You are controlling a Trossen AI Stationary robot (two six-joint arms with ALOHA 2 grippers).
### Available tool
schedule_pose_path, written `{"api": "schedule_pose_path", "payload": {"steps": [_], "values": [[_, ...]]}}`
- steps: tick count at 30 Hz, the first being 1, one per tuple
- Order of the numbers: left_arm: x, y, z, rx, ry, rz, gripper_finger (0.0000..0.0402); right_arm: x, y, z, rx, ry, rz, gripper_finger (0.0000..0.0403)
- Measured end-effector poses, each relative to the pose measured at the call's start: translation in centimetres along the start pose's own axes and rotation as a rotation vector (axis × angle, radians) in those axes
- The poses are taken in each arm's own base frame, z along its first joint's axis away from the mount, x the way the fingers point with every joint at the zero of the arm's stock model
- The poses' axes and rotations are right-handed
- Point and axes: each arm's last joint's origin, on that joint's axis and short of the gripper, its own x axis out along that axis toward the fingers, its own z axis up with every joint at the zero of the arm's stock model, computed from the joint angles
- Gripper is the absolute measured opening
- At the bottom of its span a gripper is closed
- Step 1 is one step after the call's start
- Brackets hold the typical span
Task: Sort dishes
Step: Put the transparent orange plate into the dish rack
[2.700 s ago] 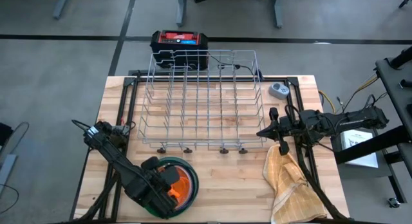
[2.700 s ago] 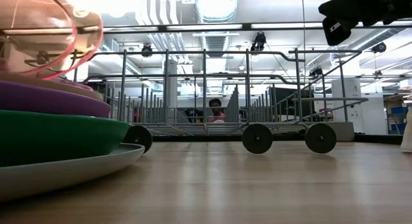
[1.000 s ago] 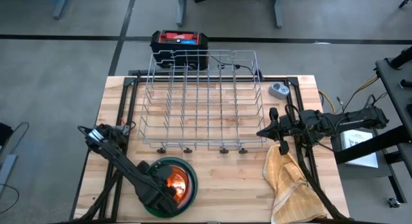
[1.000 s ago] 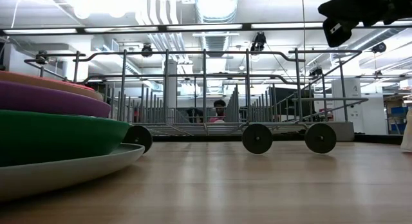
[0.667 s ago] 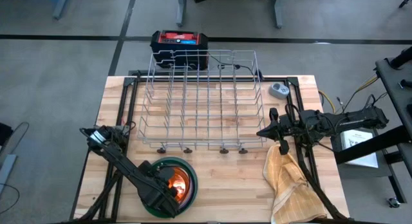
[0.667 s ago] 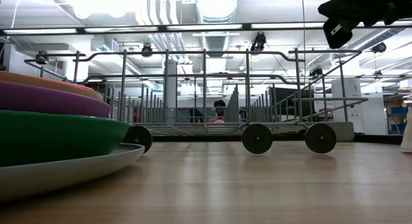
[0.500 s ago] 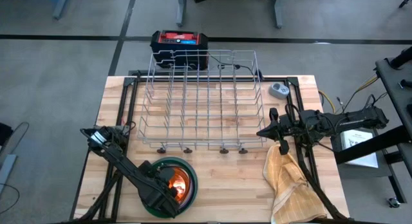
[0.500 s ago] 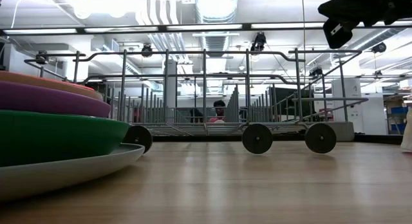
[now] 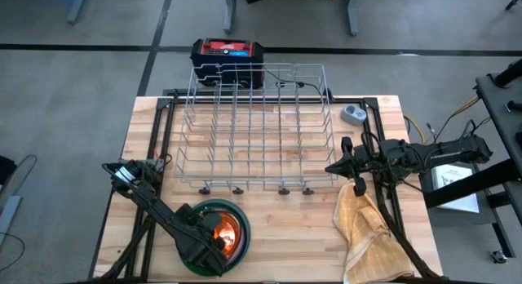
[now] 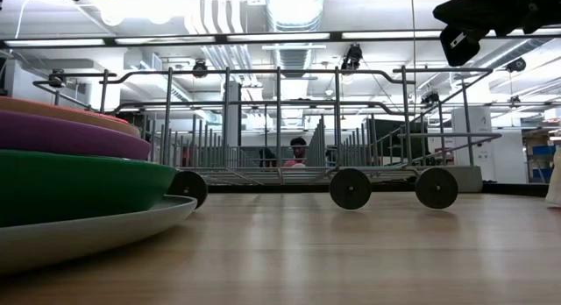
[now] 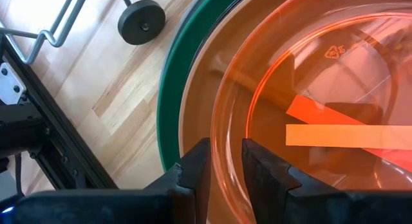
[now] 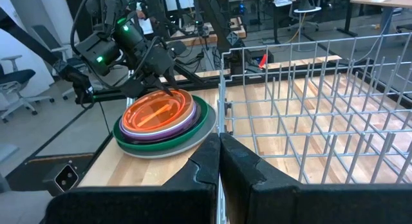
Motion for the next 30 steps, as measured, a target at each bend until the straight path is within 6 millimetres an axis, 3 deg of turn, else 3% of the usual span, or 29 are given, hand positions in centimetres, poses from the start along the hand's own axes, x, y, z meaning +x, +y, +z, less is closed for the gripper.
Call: {"api": "schedule_pose_path", "payload": {"steps": [15,30], "values": [[1.1,0.2,-0.3,0.011,0.007,0.035,0.0076,0.0,0.0,0.0,-0.002,0.0,0.0,0.0002],[0.2,-0.2,-0.1,0.039,0.007,-0.014,0.006,0.0,0.0,-0.1,-0.003,0.002,0.0,0.0002]]}}
